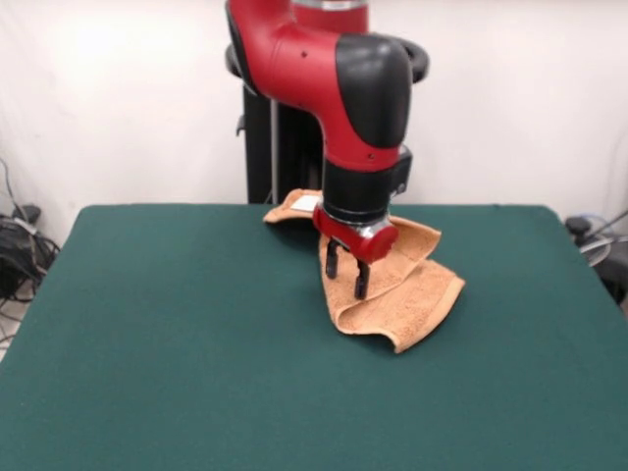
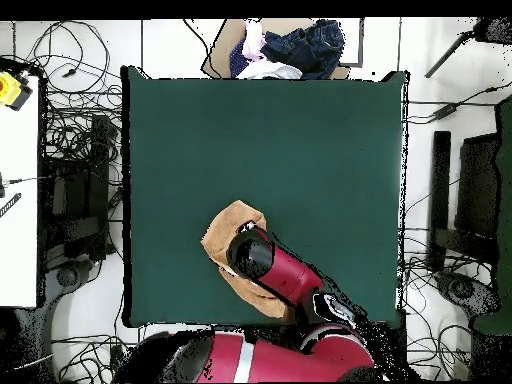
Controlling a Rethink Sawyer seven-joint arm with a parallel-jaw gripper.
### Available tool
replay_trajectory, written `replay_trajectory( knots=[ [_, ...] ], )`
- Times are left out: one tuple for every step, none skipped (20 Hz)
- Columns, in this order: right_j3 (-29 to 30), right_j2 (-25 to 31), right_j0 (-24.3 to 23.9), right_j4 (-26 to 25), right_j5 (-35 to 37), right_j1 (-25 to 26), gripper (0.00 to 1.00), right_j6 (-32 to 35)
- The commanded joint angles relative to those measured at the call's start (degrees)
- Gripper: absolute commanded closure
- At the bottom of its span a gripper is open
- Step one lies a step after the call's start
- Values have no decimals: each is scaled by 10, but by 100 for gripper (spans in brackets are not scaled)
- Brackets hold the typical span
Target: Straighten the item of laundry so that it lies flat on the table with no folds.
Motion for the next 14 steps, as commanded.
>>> replay_trajectory(
  knots=[
    [-15,21,19,34,57,-32,0,115],
    [-15,20,19,34,57,-33,0,114],
    [-15,21,17,34,56,-33,0,114],
    [-14,22,17,33,53,-32,0,114],
    [-15,23,16,33,51,-30,0,114],
    [-15,24,16,33,47,-28,0,115],
    [-15,25,16,33,43,-25,0,115],
    [-16,27,15,33,39,-22,0,116],
    [-17,27,15,33,38,-21,0,116],
    [-20,28,14,34,37,-18,0,115],
    [-20,29,14,34,35,-17,0,116],
    [-22,30,13,34,33,-14,0,116],
    [-22,31,13,35,31,-13,0,117],
    [-22,31,15,36,28,-11,0,119]
  ],
)
